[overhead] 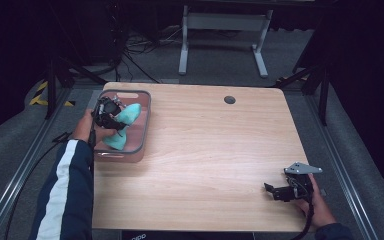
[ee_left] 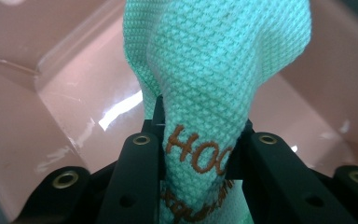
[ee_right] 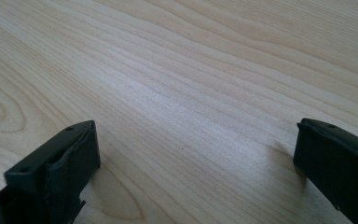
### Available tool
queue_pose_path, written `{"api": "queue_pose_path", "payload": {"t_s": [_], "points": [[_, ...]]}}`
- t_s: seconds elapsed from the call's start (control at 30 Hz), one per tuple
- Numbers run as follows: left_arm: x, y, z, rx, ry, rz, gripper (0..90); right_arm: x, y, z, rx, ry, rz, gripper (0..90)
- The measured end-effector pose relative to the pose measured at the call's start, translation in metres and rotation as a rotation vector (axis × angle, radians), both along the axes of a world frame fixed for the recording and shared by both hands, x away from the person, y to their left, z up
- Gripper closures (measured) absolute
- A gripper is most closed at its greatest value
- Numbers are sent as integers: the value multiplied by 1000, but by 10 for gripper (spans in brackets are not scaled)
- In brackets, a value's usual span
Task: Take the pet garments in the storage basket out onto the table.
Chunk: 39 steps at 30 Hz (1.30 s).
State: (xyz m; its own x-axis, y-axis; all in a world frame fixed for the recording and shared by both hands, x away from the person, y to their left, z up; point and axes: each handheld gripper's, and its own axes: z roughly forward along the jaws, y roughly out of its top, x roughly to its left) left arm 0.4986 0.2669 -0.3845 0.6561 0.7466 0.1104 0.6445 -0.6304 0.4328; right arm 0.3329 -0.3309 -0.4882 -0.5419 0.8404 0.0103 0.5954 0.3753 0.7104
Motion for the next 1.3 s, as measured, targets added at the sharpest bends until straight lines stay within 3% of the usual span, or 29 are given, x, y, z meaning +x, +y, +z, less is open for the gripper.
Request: {"api": "queue_pose_path", "payload": {"t_s": [0.2,0.43,0.57,0.63,0.97,1.3], "points": [[-19,7,23,-67,-109,-2,733,0,0,0,0,0,0,7],[-38,12,41,-125,-177,-16,735,0,0,0,0,0,-1,7],[-45,10,46,-149,-188,-31,735,0,0,0,0,0,-1,7],[-51,7,53,-168,-213,-56,736,0,0,0,-1,-1,-2,7],[-69,-19,76,-181,-269,-151,735,0,0,0,-1,-2,-3,7],[-78,-49,85,-177,-268,-235,736,0,0,0,-2,-2,-3,7]]}}
